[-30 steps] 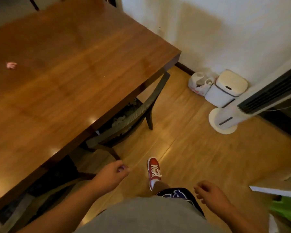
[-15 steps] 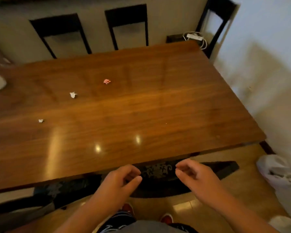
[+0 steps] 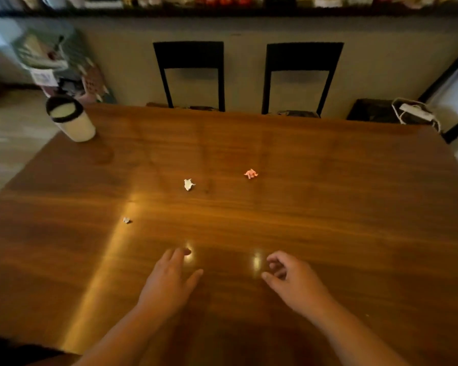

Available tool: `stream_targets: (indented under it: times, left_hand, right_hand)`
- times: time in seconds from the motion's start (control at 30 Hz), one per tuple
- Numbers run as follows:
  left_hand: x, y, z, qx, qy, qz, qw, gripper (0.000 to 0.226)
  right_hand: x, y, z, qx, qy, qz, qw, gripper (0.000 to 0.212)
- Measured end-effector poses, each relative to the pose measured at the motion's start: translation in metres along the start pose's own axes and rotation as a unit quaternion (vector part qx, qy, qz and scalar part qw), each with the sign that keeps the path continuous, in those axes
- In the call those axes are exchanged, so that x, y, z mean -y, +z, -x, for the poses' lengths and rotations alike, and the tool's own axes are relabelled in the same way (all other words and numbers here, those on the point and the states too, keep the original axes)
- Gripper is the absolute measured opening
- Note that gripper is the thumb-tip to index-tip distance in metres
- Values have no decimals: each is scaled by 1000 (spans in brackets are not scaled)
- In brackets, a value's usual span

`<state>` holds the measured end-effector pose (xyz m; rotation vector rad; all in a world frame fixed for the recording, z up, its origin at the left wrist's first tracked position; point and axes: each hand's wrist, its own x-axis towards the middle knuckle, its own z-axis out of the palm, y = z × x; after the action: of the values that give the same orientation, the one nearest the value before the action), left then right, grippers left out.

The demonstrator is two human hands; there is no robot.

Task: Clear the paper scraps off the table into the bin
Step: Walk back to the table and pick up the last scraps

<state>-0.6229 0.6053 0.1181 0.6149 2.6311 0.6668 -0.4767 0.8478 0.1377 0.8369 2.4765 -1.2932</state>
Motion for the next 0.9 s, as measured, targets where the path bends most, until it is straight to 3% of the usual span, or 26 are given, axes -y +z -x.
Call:
stream_targets:
  times: [0.17,0.27,0.4,0.5,0.7,0.9]
  left_hand:
    - [23,-20,-110,-94,-32,-61,993,63]
    - [51,-42,-152,-146,-132,-103,975,65]
    - [96,-58,-165,-119,-231,-107,960,79]
    - [116,-59,-158,-118,-256,-11,959,70]
    - [134,-53,-154,-146,-196,31,969,26]
    - [137,-49,-166,-160,-151,48,974,15]
  right_hand:
    - [22,5,-119,-37,32,43,998,44]
    - [30,3,-176,-74,54,72,993,53]
    - [37,-6,-227,-122,48,110,985,60]
    - [40,-11,-251,-146,25,111,983,62]
    - [51,-8,-282,-172,13,148,974,70]
    - [53,1,-302,-204,-3,162,965,71]
